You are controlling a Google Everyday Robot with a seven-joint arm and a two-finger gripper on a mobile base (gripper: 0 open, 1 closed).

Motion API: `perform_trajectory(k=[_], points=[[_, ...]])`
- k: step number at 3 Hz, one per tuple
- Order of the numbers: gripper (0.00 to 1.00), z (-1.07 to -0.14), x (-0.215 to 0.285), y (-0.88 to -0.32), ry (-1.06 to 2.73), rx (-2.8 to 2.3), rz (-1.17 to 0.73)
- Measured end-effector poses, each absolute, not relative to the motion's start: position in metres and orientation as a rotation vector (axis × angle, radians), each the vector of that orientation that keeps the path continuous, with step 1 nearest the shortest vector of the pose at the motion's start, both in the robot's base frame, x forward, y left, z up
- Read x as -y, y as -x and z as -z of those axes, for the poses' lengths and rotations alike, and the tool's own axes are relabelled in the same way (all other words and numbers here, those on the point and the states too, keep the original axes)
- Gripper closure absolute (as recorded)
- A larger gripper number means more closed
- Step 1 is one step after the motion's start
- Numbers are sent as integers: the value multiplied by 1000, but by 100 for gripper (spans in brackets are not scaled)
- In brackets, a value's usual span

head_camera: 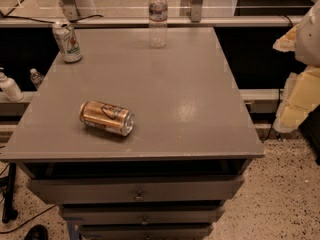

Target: Place orange can upright

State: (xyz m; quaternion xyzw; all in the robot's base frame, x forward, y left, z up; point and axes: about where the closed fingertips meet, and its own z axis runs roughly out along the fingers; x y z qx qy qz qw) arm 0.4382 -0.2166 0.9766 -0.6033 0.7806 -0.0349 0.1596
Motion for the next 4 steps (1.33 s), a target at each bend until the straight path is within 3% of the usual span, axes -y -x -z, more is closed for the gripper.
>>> perform_trajectory(k=[2,4], points=[[0,-977,208,-441,1724,-2209,89],[0,-978,112,-464,1702,-2072,-92]])
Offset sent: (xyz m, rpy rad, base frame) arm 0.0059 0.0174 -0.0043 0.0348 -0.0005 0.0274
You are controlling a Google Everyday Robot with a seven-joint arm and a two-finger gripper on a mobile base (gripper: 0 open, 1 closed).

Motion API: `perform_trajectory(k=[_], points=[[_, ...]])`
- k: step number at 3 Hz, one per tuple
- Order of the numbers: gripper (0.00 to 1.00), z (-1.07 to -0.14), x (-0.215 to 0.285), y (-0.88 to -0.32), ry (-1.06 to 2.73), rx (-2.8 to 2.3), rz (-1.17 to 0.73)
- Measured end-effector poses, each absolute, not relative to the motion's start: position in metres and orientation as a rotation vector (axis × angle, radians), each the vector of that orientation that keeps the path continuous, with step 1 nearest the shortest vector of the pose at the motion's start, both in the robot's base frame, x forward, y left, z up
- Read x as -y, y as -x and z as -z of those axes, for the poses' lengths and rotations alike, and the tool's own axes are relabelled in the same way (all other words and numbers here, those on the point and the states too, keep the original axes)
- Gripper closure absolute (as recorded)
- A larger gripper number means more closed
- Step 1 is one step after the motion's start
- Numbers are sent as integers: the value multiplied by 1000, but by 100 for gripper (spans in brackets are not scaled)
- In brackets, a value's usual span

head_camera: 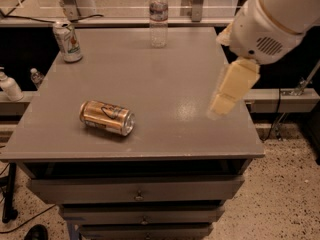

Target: Place orange can upright

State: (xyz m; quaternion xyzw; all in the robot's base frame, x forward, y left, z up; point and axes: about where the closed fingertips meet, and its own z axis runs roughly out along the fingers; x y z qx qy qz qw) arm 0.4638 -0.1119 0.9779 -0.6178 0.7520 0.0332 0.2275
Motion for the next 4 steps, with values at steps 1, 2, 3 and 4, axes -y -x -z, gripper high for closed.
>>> perform_trajectory(k=[1,2,3,4], points=[[0,-975,45,-465,1694,-2010,-233],[0,-957,-13,-459,1698,-1988,-356],[0,-935,-60,-456,1703,-1986,-439],[0,-911,-95,-465,1711,-1996,-456]])
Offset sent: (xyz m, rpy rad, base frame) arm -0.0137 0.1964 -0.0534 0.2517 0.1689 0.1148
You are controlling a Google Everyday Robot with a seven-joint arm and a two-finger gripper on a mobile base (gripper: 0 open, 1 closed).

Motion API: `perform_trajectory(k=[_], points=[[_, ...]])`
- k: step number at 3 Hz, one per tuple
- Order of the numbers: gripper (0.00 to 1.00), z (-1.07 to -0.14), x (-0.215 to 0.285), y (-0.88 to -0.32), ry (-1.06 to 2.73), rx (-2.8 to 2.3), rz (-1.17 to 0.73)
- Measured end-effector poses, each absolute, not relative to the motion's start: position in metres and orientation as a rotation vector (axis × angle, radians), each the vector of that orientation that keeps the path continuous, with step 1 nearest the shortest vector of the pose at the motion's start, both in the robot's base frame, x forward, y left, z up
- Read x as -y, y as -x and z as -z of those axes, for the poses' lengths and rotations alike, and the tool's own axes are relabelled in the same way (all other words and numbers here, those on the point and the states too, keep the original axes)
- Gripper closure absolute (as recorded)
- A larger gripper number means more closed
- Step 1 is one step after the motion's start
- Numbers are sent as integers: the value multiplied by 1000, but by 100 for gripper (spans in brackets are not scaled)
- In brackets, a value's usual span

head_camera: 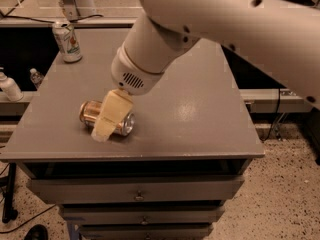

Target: Place orange can upright

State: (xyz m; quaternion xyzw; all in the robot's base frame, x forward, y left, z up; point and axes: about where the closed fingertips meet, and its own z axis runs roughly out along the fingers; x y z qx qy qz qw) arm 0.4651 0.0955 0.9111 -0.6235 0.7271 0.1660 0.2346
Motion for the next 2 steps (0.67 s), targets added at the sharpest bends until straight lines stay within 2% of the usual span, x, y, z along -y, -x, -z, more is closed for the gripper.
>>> perform_trajectory(k=[2], points=[[0,-870,-130,-491,1757,-2050,-379]])
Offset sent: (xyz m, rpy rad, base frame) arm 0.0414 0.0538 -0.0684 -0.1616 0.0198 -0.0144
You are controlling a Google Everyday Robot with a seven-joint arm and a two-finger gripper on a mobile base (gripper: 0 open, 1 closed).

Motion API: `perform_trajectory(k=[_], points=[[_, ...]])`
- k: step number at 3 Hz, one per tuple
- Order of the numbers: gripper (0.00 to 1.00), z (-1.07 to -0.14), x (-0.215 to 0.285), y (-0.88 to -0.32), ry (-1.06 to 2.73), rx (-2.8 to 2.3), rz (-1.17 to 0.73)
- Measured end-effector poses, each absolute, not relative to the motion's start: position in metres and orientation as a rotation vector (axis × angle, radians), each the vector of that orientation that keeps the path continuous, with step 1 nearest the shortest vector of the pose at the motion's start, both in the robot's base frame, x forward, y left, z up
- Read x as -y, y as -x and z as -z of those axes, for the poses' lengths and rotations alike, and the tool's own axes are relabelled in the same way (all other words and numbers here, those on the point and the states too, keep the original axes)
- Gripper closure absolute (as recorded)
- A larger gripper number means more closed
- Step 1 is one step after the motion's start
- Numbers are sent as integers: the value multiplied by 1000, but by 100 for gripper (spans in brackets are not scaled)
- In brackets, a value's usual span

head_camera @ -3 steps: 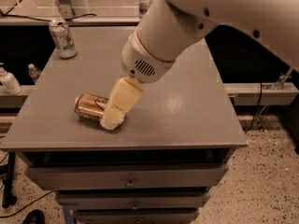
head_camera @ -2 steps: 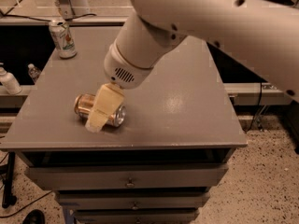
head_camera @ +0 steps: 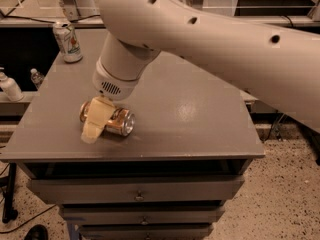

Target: Place orange can upright

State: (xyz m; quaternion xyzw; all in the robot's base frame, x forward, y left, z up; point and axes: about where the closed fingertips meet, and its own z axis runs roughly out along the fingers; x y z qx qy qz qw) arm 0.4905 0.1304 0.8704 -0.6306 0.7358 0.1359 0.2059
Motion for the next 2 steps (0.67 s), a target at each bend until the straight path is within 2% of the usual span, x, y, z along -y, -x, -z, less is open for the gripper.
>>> perform_trajectory(k=[1,2], points=[[0,-852,-141,-499,1785,-2101,-322],[18,-839,-148,-504,1810,-2153,-270]])
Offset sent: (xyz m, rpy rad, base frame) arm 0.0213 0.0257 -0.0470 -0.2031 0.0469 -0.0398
